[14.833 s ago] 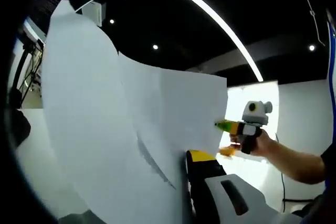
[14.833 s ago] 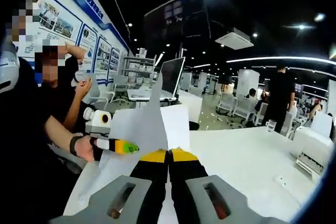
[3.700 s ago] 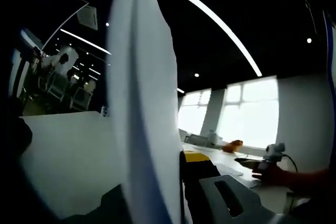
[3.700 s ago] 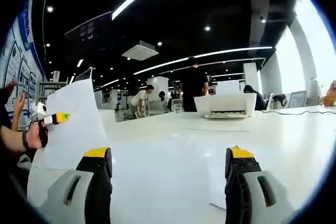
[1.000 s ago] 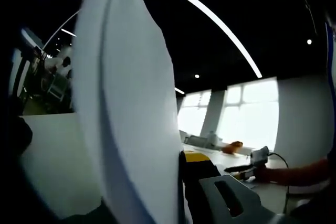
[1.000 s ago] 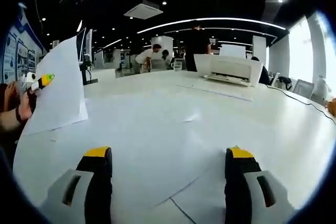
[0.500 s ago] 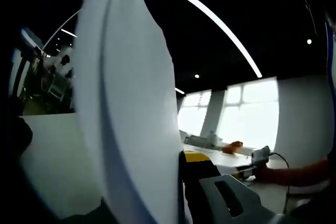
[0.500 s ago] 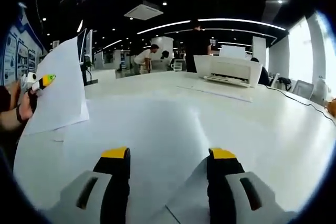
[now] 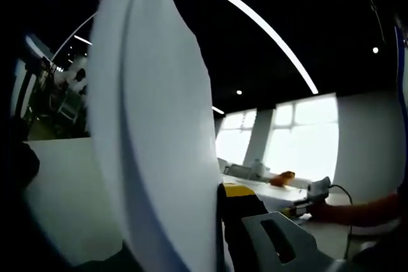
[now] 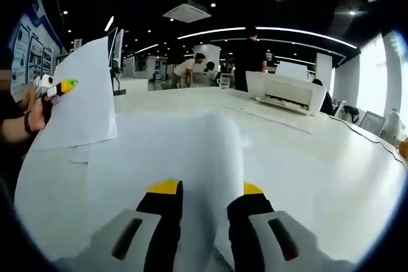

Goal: Organize the stack of printing papers by aligning and flattening the scattered papers on the table

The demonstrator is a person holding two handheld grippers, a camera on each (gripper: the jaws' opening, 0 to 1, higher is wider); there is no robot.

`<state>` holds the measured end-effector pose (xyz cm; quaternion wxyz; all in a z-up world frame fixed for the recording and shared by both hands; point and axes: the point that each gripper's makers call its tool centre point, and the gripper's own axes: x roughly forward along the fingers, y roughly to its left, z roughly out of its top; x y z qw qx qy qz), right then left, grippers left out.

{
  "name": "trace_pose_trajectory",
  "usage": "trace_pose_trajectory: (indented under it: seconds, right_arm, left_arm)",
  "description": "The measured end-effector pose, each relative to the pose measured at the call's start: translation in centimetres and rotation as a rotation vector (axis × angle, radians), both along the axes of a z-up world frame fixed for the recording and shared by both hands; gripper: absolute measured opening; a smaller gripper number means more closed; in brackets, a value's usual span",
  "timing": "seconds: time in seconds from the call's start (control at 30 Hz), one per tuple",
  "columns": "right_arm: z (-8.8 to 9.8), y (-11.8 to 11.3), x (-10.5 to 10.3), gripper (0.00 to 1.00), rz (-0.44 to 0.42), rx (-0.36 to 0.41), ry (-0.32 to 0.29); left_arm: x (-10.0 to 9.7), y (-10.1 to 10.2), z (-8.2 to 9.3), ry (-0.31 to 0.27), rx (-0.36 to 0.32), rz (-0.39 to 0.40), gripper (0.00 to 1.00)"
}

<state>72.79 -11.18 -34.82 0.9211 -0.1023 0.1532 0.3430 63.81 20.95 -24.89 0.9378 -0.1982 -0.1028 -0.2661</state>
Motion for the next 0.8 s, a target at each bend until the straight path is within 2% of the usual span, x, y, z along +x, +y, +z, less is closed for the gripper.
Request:
trace_pose_trajectory:
  seconds: [0.2,0.33,0.43,0.67,0.8]
  right_arm:
    - [0.02,0.19,0.02,0.18,0.015,-0.023,-0.019]
    - [0.00,0.39,-0.20,0.09,0.040,-0.071,-0.052]
    - [0.02,0.55,-0.23,0.08,0.038,-0.098,-0.067]
    - [0.17,0.15,0.00,0.05,0.024,-0.081,-0.054]
    - [0.80,-0.06,0.00,0.01,0.017,-0.039,-0.052]
  left_arm:
    - [0.02,-0.03,0.00,0.000,0.001,0.001,0.06]
    - [0.02,0.03,0.05,-0.001,-0.004,0.000,0.06]
    - [0.02,0.04,0.07,0.000,-0.005,-0.001,0.06]
    - [-0.03,0.08,0.12,-0.002,-0.009,-0.002,0.07]
    - [-0.02,0.12,0.12,-0.001,-0.012,-0.002,0.07]
